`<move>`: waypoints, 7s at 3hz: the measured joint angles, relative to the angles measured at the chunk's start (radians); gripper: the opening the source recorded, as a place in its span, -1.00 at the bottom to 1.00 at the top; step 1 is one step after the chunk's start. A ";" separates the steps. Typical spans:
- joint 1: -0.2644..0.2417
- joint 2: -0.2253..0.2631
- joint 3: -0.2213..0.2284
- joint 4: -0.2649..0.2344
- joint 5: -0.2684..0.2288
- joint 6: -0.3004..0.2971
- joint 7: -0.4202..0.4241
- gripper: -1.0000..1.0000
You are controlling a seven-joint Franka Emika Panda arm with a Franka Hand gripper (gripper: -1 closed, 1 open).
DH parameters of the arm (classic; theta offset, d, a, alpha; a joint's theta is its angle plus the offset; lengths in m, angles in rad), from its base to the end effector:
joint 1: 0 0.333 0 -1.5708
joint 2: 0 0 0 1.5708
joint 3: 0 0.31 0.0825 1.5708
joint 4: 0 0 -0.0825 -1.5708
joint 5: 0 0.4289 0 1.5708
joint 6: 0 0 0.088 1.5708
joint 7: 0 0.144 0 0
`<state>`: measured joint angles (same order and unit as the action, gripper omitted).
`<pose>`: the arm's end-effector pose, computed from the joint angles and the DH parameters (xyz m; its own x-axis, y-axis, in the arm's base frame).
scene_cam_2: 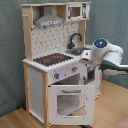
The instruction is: Play with the kitchen
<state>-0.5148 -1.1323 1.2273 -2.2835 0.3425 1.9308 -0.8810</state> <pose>0.3407 0.3592 0.4258 0.3537 0.8720 -0.3384 0.8101 -0.1047 0.5769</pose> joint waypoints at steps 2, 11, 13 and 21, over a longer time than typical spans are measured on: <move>-0.057 0.068 0.064 -0.018 0.082 0.135 -0.114 1.00; -0.174 0.360 0.186 -0.119 0.403 0.289 -0.556 -1.00; -0.296 0.362 0.267 -0.081 0.402 0.203 -0.617 -1.00; -0.327 0.354 0.528 0.146 0.402 0.207 0.041 -1.00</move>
<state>-0.8418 -0.7779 1.7552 -2.1378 0.7447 2.1374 -0.8403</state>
